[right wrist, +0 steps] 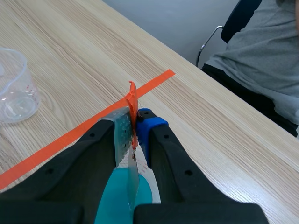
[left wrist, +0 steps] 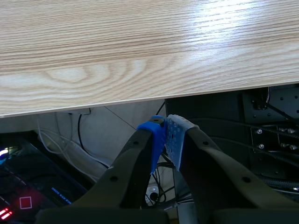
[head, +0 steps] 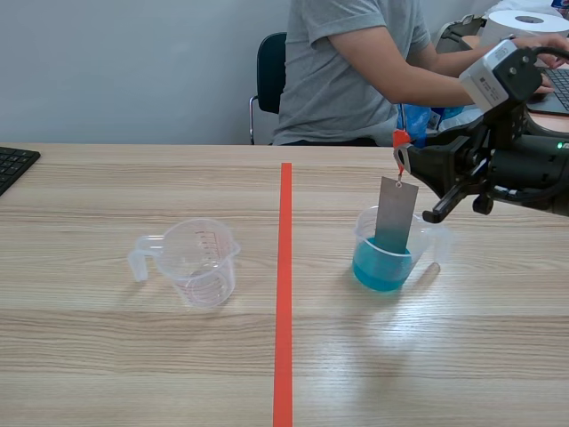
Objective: Do the redox reaction experiment.
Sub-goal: 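Hold the plate still in the solution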
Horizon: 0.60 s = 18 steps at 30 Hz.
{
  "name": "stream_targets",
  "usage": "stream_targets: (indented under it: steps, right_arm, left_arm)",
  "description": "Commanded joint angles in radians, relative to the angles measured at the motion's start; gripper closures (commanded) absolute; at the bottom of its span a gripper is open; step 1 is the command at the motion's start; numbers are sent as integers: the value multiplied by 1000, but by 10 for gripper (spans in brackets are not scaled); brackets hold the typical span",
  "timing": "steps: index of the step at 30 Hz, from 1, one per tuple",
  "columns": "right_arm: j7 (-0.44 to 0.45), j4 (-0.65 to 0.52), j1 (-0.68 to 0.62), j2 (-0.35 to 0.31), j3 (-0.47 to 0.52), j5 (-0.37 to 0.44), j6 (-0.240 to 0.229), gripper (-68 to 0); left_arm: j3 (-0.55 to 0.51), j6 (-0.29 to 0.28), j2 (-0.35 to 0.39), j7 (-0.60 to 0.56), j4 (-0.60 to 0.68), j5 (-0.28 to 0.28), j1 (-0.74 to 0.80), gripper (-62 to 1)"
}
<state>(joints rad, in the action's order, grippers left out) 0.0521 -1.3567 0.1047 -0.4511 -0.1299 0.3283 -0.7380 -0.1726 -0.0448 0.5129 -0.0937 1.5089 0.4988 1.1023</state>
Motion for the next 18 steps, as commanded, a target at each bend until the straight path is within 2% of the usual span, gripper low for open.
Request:
stream_targets:
  steps: [1,8,12,18]
  right_arm:
    - [3,-18,12,-6,5,4,-8,-17]
    - [-1,-55,8,-18,16,23,-8,-17]
    - [-5,-117,-8,-32,38,30,-8,-17]
    - [-64,-228,-47,-42,76,89,-8,-17]
  left_arm:
    - [0,1,0,-11,11,6,0,-36]
    - [0,1,0,-11,11,6,0,-36]
    - [0,1,0,-11,11,6,0,-36]
    - [0,1,0,-11,11,6,0,-36]
